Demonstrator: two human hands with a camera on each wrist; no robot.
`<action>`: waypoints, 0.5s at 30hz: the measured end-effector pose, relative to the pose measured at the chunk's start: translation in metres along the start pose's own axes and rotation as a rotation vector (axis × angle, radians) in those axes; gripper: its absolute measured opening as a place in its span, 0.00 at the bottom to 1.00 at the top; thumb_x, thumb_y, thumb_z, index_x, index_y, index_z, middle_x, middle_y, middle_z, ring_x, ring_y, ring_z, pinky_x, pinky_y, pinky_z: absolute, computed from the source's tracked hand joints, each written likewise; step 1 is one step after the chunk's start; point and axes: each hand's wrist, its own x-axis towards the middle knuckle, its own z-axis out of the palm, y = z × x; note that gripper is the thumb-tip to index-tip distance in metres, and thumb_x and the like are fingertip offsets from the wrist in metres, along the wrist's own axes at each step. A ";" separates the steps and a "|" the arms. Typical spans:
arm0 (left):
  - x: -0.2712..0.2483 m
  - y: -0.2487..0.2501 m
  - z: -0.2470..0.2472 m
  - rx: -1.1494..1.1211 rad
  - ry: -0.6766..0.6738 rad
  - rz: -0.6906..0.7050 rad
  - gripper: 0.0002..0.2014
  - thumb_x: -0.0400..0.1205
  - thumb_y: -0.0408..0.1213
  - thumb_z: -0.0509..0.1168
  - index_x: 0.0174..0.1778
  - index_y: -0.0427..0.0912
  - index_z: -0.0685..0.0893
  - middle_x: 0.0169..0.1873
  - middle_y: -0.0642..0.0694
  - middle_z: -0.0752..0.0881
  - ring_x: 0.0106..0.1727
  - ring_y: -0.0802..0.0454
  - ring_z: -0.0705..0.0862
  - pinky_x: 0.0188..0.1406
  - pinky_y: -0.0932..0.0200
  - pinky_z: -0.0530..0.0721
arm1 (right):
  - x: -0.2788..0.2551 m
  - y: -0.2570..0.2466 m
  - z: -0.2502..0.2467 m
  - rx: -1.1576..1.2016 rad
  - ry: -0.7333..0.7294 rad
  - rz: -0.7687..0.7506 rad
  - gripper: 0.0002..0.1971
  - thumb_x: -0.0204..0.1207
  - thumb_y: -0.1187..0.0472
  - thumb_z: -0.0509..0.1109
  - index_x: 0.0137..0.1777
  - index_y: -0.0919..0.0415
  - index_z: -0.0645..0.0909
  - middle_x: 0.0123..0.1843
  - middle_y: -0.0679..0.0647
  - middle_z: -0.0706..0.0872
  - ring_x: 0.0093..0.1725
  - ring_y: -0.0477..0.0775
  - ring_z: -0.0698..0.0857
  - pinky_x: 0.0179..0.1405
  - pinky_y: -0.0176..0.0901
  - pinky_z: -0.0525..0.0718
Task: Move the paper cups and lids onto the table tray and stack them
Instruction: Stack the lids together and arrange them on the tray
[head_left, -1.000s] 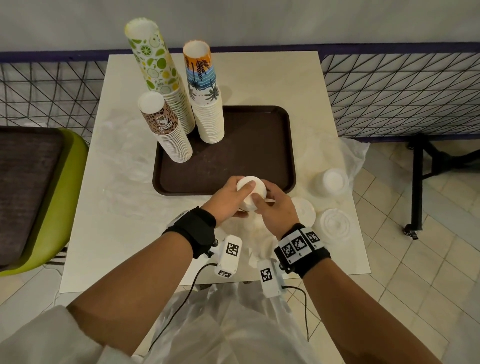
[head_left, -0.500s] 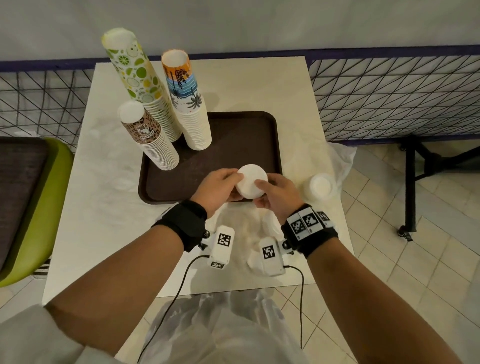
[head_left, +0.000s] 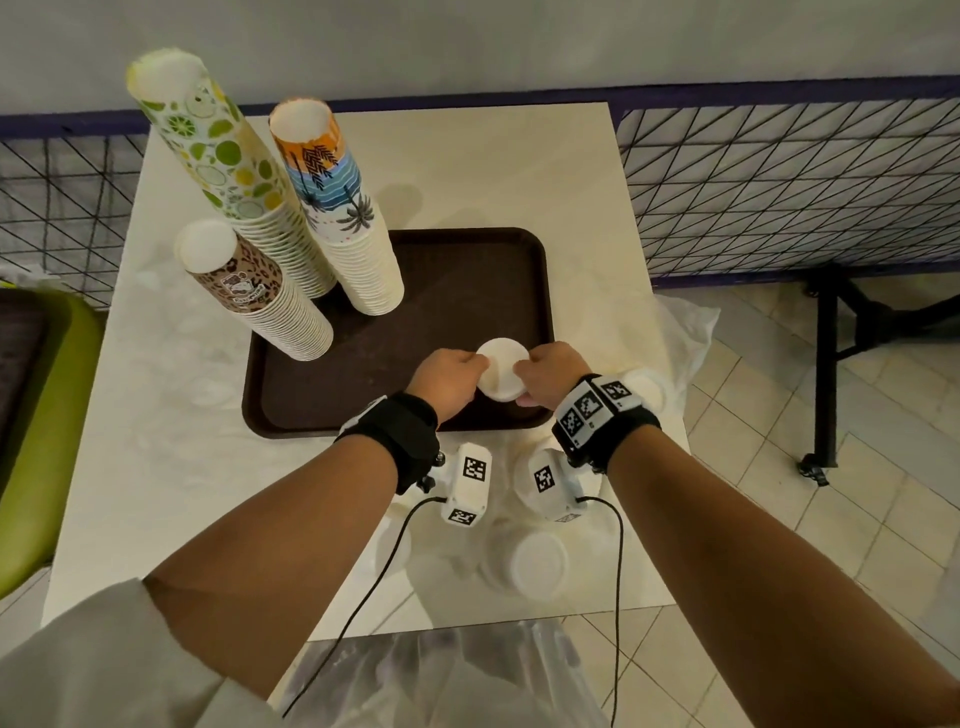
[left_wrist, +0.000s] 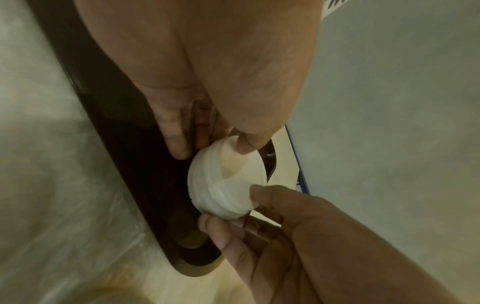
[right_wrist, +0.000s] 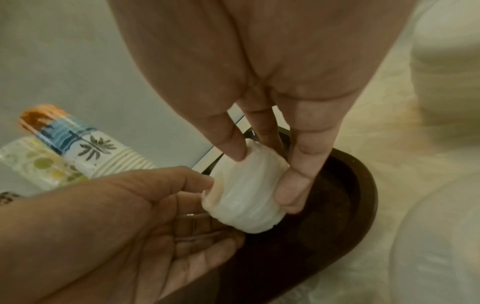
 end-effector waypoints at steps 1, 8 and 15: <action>0.004 -0.004 0.002 0.069 0.003 0.014 0.24 0.75 0.55 0.61 0.48 0.38 0.91 0.49 0.33 0.91 0.58 0.32 0.89 0.67 0.33 0.85 | 0.004 0.002 0.002 -0.083 0.009 -0.011 0.15 0.77 0.60 0.65 0.56 0.70 0.85 0.51 0.65 0.90 0.49 0.67 0.91 0.51 0.58 0.91; -0.001 -0.003 0.007 0.341 0.065 0.135 0.20 0.89 0.46 0.62 0.45 0.34 0.90 0.40 0.34 0.91 0.46 0.36 0.89 0.54 0.39 0.87 | 0.009 0.004 0.005 -0.465 0.078 -0.124 0.15 0.85 0.59 0.62 0.67 0.64 0.80 0.65 0.62 0.84 0.63 0.63 0.84 0.53 0.46 0.79; 0.001 -0.005 0.010 0.272 0.086 0.101 0.20 0.86 0.48 0.65 0.41 0.33 0.89 0.38 0.32 0.90 0.44 0.35 0.91 0.53 0.36 0.88 | 0.006 0.003 0.003 -0.456 0.116 -0.148 0.16 0.85 0.62 0.61 0.70 0.63 0.80 0.67 0.61 0.85 0.65 0.63 0.84 0.57 0.45 0.80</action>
